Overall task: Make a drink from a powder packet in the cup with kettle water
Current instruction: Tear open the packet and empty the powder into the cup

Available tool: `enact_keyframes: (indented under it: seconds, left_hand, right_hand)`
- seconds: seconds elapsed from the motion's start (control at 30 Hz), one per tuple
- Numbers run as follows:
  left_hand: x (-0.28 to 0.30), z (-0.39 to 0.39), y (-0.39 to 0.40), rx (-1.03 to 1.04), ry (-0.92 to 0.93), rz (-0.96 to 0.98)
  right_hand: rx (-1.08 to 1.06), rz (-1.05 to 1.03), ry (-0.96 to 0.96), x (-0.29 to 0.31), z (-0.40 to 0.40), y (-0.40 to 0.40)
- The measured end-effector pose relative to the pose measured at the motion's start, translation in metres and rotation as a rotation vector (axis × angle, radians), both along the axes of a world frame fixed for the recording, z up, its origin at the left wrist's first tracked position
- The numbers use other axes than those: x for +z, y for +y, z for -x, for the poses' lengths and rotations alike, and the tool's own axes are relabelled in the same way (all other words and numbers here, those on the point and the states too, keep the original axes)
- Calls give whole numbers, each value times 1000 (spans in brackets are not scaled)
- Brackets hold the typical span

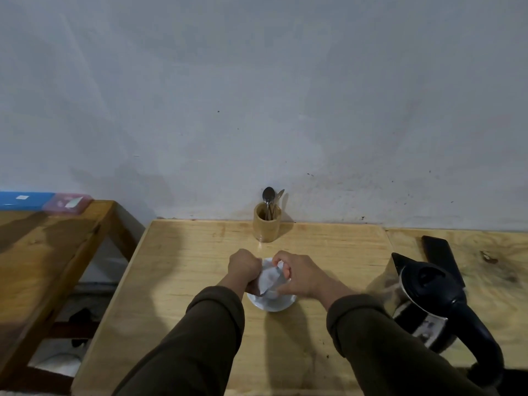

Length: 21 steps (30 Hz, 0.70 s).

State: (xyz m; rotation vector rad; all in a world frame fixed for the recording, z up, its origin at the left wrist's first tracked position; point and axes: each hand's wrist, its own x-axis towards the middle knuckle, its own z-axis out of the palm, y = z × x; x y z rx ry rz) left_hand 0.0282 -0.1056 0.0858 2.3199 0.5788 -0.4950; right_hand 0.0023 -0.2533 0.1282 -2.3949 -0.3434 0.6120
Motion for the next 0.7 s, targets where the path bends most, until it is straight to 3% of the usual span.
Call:
enact_keyframes:
  seconds: [0.2,0.43,0.6,0.7]
  left_hand:
    - [2,-4,-8,-21,81,-62]
    - [12,-13,-8,-79,170,-89]
    - [20,-23,-8,-30,224,143]
    - [24,-26,-6,126,256,353]
  right_hand:
    - [36,50,-148,-19,0,2]
    - [-105,-103,-160,-23,3,-6]
    - [-203,-167,-104,-29,0,-9]
    - [-239,-192,-95,-33,-3,-10]
